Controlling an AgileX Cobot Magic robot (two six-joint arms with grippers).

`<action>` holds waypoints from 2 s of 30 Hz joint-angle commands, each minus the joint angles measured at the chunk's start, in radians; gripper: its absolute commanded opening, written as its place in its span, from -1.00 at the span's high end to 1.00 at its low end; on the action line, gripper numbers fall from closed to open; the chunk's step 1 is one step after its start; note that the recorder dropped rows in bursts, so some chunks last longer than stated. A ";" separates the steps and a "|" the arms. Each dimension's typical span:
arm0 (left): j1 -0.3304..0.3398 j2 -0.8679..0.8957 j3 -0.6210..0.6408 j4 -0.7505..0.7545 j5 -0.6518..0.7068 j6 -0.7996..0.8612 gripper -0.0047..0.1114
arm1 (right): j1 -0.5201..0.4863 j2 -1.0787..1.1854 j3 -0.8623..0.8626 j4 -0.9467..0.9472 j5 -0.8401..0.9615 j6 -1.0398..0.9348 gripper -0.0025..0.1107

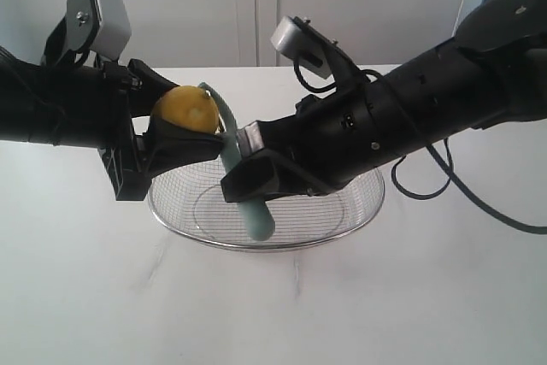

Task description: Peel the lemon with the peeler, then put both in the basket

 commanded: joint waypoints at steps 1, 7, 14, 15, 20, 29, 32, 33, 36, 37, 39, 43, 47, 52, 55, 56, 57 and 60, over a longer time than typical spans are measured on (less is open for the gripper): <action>-0.001 -0.013 0.002 -0.021 0.016 -0.005 0.92 | -0.027 -0.011 -0.010 -0.001 -0.004 -0.004 0.96; -0.001 -0.013 0.002 -0.021 0.016 -0.005 0.92 | -0.033 -0.019 -0.010 -0.001 -0.002 -0.004 0.96; -0.001 -0.013 0.002 -0.021 0.016 -0.005 0.92 | -0.033 -0.075 -0.010 -0.001 -0.005 -0.004 0.96; -0.001 -0.013 0.002 -0.021 0.016 -0.005 0.92 | -0.033 -0.087 -0.010 -0.001 -0.005 -0.004 0.96; -0.001 -0.013 0.002 -0.021 0.016 -0.005 0.92 | -0.033 -0.160 -0.010 -0.027 -0.011 -0.011 0.96; -0.001 -0.013 0.002 -0.021 0.016 -0.005 0.92 | -0.033 -0.301 -0.010 -0.257 -0.130 0.103 0.96; -0.001 -0.013 0.002 -0.021 0.016 -0.005 0.92 | -0.033 -0.323 -0.010 -0.366 -0.163 0.188 0.96; -0.002 -0.013 0.002 -0.021 0.016 -0.005 0.92 | -0.033 -0.325 -0.010 -0.396 -0.171 0.219 0.96; -0.002 -0.013 0.002 -0.021 0.018 -0.005 0.92 | -0.051 -0.319 -0.010 -0.451 -0.179 0.261 0.96; -0.002 -0.013 0.002 -0.021 0.020 -0.005 0.92 | -0.060 -0.311 -0.010 -0.453 -0.179 0.261 0.96; -0.002 -0.013 0.002 -0.021 0.020 -0.005 0.92 | -0.082 -0.295 -0.010 -0.455 -0.179 0.261 0.96; -0.002 -0.013 0.002 -0.021 0.020 -0.005 0.92 | -0.125 -0.233 -0.010 -0.460 -0.179 0.261 0.96; -0.002 -0.013 0.002 -0.021 0.022 -0.005 0.92 | -0.156 -0.139 -0.010 -0.457 -0.175 0.261 0.96; -0.002 -0.015 0.002 -0.021 0.024 -0.005 0.92 | -0.148 -0.019 -0.010 -0.275 -0.107 0.089 0.96; -0.002 -0.015 0.002 -0.021 0.024 -0.005 0.92 | -0.131 0.037 -0.010 -0.097 -0.028 -0.070 0.96; -0.002 -0.015 0.002 -0.021 0.027 -0.005 0.92 | -0.119 0.054 -0.010 -0.066 -0.010 -0.101 0.96; -0.002 -0.015 0.002 -0.021 0.027 -0.005 0.92 | -0.108 0.070 -0.010 -0.051 -0.001 -0.121 0.96; -0.002 -0.015 0.002 -0.021 0.027 -0.005 0.92 | -0.072 0.102 -0.010 -0.041 0.006 -0.128 0.96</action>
